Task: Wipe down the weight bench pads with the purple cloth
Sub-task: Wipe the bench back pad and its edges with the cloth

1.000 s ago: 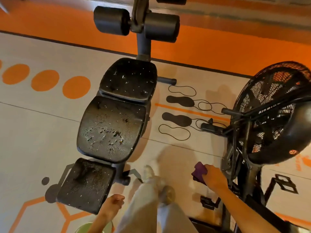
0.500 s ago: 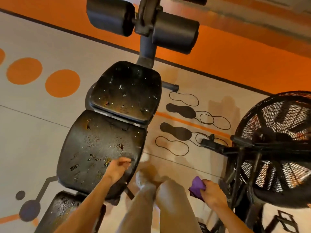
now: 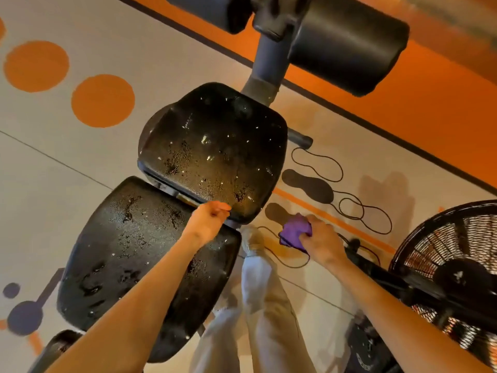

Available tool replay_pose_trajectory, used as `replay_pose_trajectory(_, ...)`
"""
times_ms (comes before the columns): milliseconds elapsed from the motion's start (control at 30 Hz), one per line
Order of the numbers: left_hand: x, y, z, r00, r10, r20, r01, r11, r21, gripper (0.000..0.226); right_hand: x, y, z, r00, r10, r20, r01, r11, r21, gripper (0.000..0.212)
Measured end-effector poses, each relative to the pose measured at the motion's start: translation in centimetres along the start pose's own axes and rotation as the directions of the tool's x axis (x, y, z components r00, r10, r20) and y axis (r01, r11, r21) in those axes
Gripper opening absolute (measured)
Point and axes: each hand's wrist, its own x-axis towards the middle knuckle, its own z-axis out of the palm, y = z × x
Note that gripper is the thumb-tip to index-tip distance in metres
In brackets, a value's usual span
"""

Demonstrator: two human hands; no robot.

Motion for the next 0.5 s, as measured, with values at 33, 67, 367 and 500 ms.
replay_pose_trajectory(33,0.7,0.5,0.0,1.000,0.012,-0.011,-0.012,1.000,0.013,0.023,1.3,-0.8,-0.6,1.000,-0.025,-0.015,0.025,1.000,0.009,0.027)
replay_pose_trajectory(67,1.2,1.1,-0.1,0.999,0.031,-0.021,-0.030,0.999,0.026,0.023,2.5,-1.5,-1.1,0.998,-0.047,-0.031,0.048,0.998,0.027,0.027)
replay_pose_trajectory(367,9.0,4.2,0.7,0.953,0.222,-0.208,-0.203,0.973,0.106,0.031,16.3,-7.1,-5.1,0.980,-0.197,-0.036,0.199,0.938,0.285,0.017)
replay_pose_trajectory(500,11.9,4.0,2.2,0.890,0.364,-0.275,-0.311,0.925,0.219,0.041,21.5,-7.3,-4.5,0.970,-0.230,-0.074,0.242,0.924,0.296,0.015)
